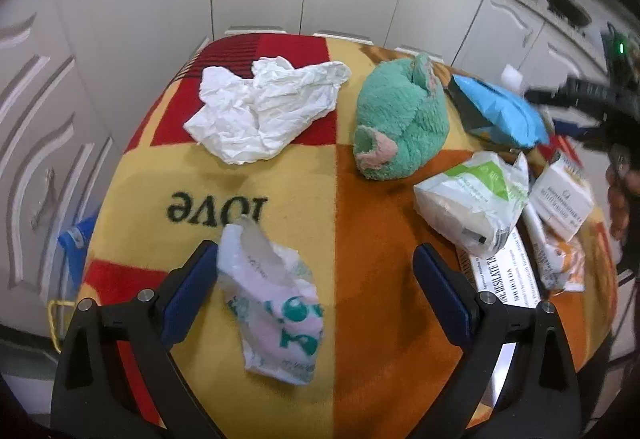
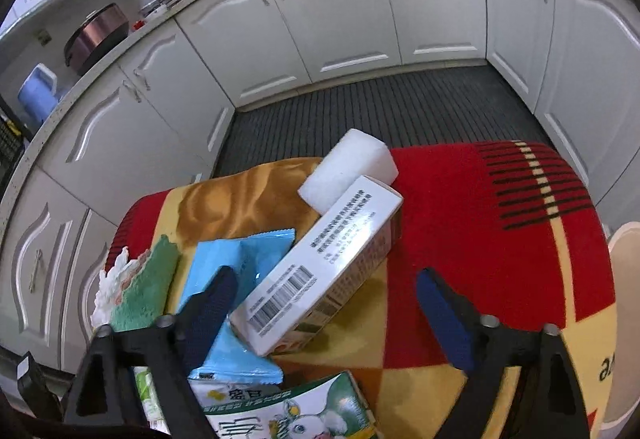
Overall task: Collect trash
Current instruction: 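Grasp the white barcode carton with the right tool while left tool grasps plastic bag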
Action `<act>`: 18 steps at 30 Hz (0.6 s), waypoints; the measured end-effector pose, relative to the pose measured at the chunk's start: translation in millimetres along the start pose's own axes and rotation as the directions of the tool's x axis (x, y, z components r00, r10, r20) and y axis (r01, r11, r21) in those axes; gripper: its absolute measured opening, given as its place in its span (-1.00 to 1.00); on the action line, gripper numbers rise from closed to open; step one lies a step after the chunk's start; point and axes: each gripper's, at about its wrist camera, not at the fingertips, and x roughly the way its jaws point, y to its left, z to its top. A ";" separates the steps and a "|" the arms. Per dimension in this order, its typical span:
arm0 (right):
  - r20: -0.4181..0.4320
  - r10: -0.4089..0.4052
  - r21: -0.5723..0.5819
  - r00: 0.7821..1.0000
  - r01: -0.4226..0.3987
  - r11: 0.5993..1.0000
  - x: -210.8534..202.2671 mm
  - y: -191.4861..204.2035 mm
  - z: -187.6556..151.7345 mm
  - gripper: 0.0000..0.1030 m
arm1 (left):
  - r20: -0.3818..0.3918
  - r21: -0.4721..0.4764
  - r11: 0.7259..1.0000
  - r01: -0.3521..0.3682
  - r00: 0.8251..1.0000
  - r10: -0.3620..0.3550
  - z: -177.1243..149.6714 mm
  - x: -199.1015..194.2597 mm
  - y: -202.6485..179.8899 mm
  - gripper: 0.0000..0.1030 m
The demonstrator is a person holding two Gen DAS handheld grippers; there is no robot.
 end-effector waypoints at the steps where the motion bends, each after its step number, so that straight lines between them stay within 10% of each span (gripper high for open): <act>1: 0.000 0.015 0.002 1.000 -0.015 1.000 -0.4 -2.0 -0.9 0.17 | 0.000 -0.017 1.000 0.009 1.000 -0.009 0.1 -2.3 3.0 0.88; 18: 0.034 0.052 -0.041 0.998 -0.051 0.998 -18.3 -14.1 -9.7 -0.23 | -0.063 0.002 0.999 -0.054 0.997 0.054 -5.3 -0.4 14.2 0.99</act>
